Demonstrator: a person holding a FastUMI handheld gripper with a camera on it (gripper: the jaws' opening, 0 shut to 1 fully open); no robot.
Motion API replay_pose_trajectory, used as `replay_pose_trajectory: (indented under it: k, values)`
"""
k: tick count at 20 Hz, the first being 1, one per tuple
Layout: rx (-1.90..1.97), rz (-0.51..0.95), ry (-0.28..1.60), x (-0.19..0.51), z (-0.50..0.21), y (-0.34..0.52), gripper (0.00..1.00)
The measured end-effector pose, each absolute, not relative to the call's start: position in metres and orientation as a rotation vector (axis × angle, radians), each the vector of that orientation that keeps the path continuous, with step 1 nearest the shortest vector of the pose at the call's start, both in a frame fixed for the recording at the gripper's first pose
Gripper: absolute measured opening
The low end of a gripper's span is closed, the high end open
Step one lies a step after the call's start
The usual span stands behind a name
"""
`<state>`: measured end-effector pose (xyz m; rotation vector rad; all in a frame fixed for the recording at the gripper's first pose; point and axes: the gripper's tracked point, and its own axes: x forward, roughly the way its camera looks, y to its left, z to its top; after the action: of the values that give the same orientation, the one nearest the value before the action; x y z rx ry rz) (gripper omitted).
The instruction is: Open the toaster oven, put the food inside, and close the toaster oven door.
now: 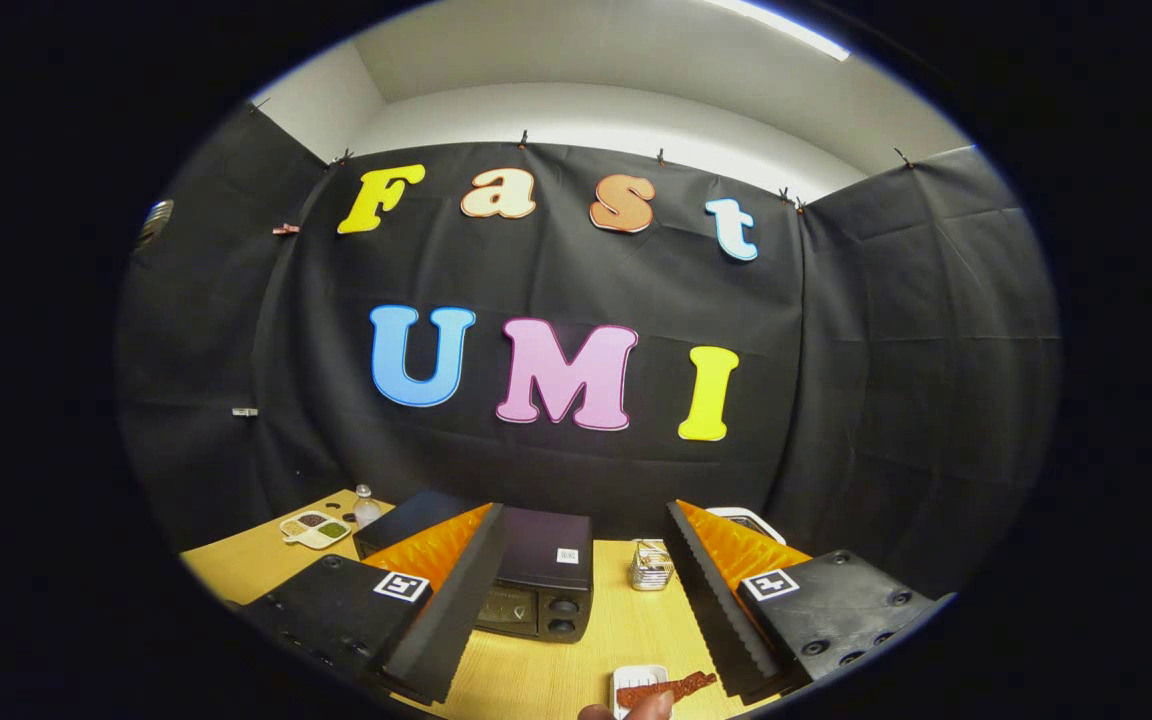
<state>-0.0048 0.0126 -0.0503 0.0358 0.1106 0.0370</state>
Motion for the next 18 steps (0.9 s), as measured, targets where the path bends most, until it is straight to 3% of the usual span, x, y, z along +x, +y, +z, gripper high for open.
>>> replay_pose_trajectory:
  k: [11,18]
  values:
    - [0.089,0.128,0.215,0.041,-0.100,0.112,0.98]
    - [0.142,0.127,0.381,0.079,-0.179,0.180,0.97]
